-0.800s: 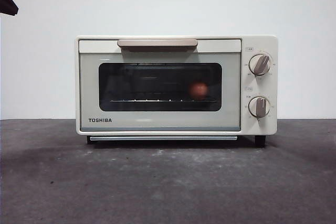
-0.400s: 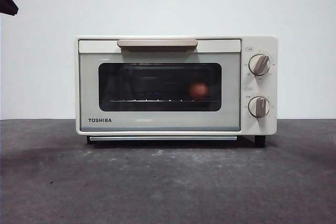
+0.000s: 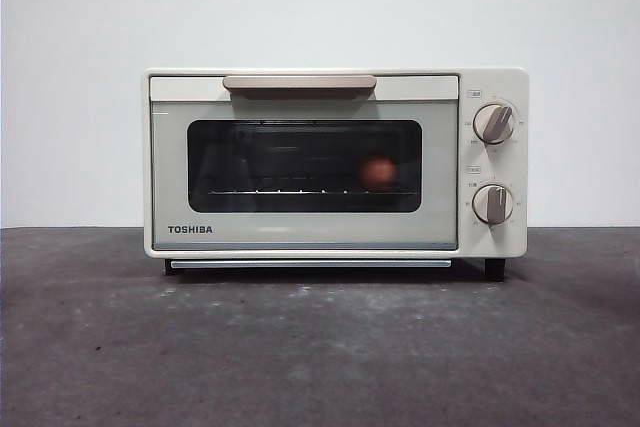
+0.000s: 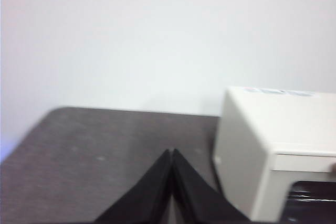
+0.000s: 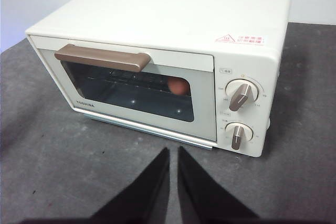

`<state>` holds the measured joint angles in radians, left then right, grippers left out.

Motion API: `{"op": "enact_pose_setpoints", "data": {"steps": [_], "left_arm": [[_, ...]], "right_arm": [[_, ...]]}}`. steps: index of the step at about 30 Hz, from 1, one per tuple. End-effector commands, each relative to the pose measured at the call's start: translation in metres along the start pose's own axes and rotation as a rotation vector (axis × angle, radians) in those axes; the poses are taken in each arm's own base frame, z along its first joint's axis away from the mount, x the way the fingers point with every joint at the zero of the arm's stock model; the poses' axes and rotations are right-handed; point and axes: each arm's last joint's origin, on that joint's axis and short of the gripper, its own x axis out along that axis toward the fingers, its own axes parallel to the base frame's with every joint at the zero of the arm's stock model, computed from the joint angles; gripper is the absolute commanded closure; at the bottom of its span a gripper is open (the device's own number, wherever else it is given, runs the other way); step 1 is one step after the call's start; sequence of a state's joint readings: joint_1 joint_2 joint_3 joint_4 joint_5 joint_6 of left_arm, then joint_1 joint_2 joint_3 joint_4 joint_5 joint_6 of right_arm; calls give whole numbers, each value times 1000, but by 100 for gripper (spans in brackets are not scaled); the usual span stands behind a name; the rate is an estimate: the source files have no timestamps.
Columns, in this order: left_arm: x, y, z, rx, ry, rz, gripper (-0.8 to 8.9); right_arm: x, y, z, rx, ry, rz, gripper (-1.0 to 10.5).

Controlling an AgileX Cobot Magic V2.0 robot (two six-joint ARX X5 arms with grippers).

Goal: Eggoven

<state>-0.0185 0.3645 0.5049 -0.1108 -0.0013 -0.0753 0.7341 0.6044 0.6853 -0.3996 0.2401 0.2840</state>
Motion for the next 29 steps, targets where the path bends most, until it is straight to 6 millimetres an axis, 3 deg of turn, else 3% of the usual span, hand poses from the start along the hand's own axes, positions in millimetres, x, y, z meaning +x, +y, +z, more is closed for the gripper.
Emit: {"op": "enact_pose_setpoints", "data": {"steps": [1, 11, 17, 29], "left_arm": [[-2, 4, -20, 39, -13, 20, 806], [-6, 11, -105, -7, 81, 32, 806], [-8, 12, -126, -20, 107, 35, 806], [-13, 14, -147, -41, 214, 46, 806]], "right_arm": [[1, 2, 1, -12, -7, 6, 942], [1, 2, 1, -12, -7, 6, 942], [1, 2, 1, -12, -7, 6, 942], [1, 2, 1, -12, -7, 6, 942]]}}
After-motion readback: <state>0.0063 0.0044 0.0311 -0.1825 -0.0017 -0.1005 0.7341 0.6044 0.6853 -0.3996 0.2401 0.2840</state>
